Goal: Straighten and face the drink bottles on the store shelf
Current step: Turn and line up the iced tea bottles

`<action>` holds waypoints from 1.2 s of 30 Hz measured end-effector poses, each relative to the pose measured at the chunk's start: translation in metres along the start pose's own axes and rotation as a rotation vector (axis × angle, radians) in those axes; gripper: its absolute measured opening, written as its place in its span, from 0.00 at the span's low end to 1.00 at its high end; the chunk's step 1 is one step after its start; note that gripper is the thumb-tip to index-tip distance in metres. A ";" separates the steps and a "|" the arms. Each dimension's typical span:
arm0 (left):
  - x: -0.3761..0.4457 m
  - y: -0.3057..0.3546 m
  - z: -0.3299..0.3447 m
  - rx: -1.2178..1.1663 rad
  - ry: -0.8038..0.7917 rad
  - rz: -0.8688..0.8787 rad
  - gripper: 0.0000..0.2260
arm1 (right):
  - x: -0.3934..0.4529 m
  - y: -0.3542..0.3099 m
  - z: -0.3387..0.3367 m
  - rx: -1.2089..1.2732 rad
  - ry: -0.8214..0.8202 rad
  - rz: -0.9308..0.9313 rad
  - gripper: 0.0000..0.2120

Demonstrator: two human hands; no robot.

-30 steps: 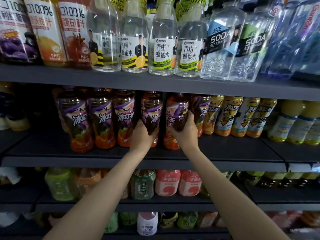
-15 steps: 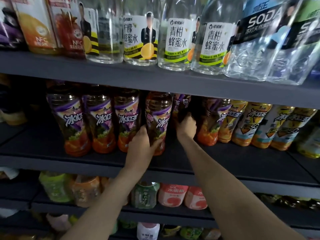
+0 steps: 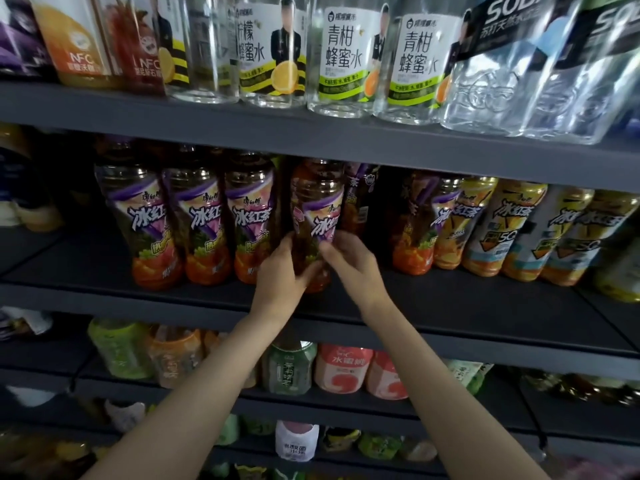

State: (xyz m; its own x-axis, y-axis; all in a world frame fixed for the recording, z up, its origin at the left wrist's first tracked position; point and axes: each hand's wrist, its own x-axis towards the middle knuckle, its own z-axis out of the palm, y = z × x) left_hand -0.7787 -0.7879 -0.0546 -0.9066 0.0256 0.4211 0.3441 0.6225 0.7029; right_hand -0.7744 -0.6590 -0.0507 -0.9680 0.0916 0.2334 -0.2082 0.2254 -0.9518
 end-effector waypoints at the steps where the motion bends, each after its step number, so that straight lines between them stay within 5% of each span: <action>1: -0.001 0.003 0.001 -0.026 -0.046 0.014 0.26 | -0.003 -0.002 0.001 -0.072 -0.003 -0.038 0.22; 5: -0.001 0.016 0.007 -0.033 -0.138 0.178 0.29 | -0.002 0.001 -0.010 -0.285 0.262 -0.151 0.21; 11: -0.012 0.006 -0.021 0.000 0.397 0.179 0.19 | 0.033 0.012 -0.027 -0.540 0.318 0.023 0.31; 14: -0.014 -0.007 -0.031 -0.047 0.486 0.002 0.23 | 0.036 0.016 -0.022 -0.582 0.339 -0.005 0.29; 21: -0.005 -0.019 -0.020 -0.069 0.357 -0.179 0.24 | 0.065 0.011 -0.015 -0.596 0.357 0.110 0.26; 30: 0.002 -0.038 -0.029 -0.032 0.299 -0.156 0.23 | 0.098 0.011 -0.016 -0.569 0.320 0.245 0.22; 36: 0.002 -0.041 -0.036 -0.125 0.177 -0.178 0.26 | 0.056 0.014 -0.007 -0.427 0.383 0.122 0.24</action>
State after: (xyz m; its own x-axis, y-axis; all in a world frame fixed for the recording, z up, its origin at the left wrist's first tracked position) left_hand -0.7852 -0.8417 -0.0617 -0.9025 -0.2196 0.3705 0.2206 0.5031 0.8356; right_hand -0.8304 -0.6441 -0.0499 -0.8455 0.4673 0.2585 0.0530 0.5550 -0.8302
